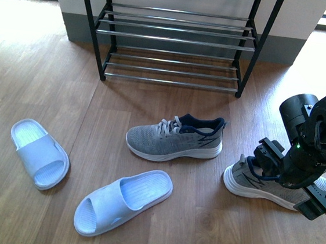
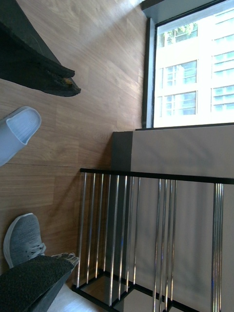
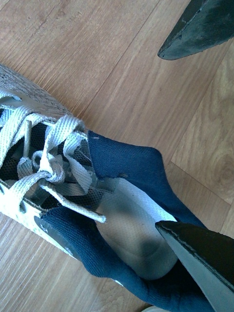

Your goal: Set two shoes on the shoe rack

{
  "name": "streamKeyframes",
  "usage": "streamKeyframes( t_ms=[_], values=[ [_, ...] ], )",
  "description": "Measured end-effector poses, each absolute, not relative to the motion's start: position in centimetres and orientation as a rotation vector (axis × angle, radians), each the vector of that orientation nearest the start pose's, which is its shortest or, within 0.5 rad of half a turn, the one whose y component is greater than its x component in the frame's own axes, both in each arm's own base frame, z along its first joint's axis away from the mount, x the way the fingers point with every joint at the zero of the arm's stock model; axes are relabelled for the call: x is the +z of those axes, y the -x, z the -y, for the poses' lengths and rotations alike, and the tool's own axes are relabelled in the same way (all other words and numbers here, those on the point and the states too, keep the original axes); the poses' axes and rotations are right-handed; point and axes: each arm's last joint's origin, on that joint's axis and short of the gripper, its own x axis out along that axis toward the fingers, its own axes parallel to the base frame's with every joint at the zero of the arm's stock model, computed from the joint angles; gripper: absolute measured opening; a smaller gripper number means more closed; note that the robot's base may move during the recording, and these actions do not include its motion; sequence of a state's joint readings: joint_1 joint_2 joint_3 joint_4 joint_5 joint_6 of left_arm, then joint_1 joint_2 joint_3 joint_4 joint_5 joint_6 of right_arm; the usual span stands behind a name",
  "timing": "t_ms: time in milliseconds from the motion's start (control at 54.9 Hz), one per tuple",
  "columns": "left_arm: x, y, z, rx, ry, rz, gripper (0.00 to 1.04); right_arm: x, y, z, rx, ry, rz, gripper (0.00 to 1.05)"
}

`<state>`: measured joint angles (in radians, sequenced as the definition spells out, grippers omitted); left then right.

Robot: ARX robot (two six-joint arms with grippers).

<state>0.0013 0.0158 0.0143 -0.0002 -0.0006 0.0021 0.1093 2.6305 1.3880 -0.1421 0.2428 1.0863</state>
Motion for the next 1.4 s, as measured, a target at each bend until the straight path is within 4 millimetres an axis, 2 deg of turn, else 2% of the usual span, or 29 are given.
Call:
streamKeyframes(
  t_ms=[383,602,802,911,1148,1404],
  values=[
    [16.7,-9.8,0.0,0.002,-0.002,-0.002,0.95,-9.8,-43.1,-2.9,-0.832,-0.671,-1.146,0.95],
    [16.7,-9.8,0.0,0.002,-0.002,-0.002,0.95,-11.3,-44.0,-2.8,-0.813,-0.675,-1.166,0.64],
    [16.7,-9.8,0.0,0.002,-0.002,-0.002,0.95,-11.7,-43.9,-2.8,-0.792,-0.674,-1.172,0.21],
    [16.7,-9.8,0.0,0.002,-0.002,-0.002,0.95,-11.8,-43.5,-2.7,-0.777,-0.645,-1.162,0.01],
    [16.7,-9.8,0.0,0.002,-0.002,-0.002,0.95,-10.0,-42.2,-2.8,-0.652,-0.553,-1.121,0.01],
    [16.7,-9.8,0.0,0.002,-0.002,-0.002,0.95,-5.0,-38.4,-2.9,-0.446,-0.4,-1.034,0.01]
  ],
)
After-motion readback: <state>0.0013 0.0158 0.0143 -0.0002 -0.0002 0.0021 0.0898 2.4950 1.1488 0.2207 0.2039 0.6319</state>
